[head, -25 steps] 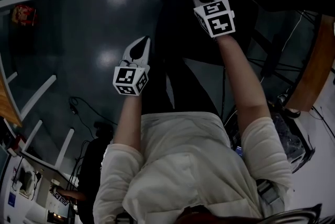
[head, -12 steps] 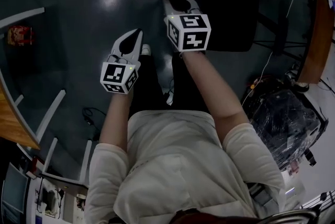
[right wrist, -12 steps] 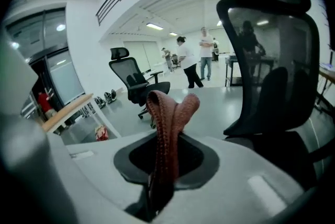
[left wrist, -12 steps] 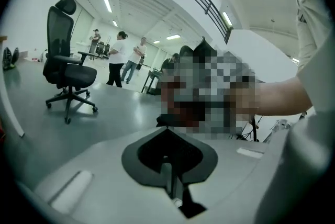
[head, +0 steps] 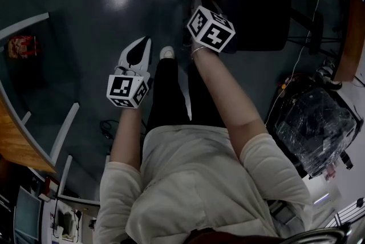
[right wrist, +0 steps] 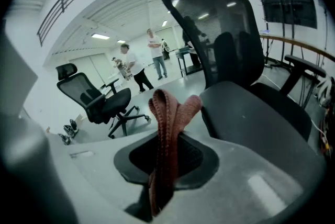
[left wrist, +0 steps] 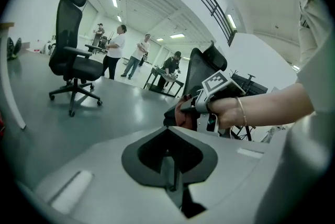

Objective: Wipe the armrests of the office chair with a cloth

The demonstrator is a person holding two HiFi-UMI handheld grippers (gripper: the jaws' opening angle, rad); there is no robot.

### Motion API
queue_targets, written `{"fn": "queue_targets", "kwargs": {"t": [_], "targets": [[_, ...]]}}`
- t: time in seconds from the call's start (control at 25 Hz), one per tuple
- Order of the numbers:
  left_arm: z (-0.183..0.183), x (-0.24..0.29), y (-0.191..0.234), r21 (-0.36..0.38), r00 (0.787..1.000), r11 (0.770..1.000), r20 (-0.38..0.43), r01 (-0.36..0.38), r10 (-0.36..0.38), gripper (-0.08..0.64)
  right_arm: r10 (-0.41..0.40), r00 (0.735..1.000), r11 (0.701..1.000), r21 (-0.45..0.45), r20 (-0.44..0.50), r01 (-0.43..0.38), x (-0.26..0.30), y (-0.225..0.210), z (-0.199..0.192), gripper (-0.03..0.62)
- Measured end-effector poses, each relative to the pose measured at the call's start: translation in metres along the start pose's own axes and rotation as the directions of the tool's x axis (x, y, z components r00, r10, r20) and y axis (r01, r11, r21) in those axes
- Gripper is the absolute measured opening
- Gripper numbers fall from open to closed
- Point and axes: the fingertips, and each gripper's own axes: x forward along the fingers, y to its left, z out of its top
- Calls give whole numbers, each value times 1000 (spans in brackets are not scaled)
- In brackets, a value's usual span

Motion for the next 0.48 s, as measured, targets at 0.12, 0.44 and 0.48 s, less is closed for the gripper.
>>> {"fn": "queue_targets", "kwargs": {"t": [0.12, 0.44, 0.48], "targets": [[-6, 5, -3, -17, 1000, 1000, -9, 25, -25, 17, -38, 999, 982, 188, 16, 34, 3, -10, -1, 40], [-11, 8, -20, -20, 999, 998, -9, 52, -52, 17, -25, 999, 964, 267, 30, 16, -27, -13, -16, 40], [-11, 9, -22, -23, 999, 998, -3, 50, -50, 17, -13, 1000, 968, 250, 28, 6, -34, -14, -20, 40]]}}
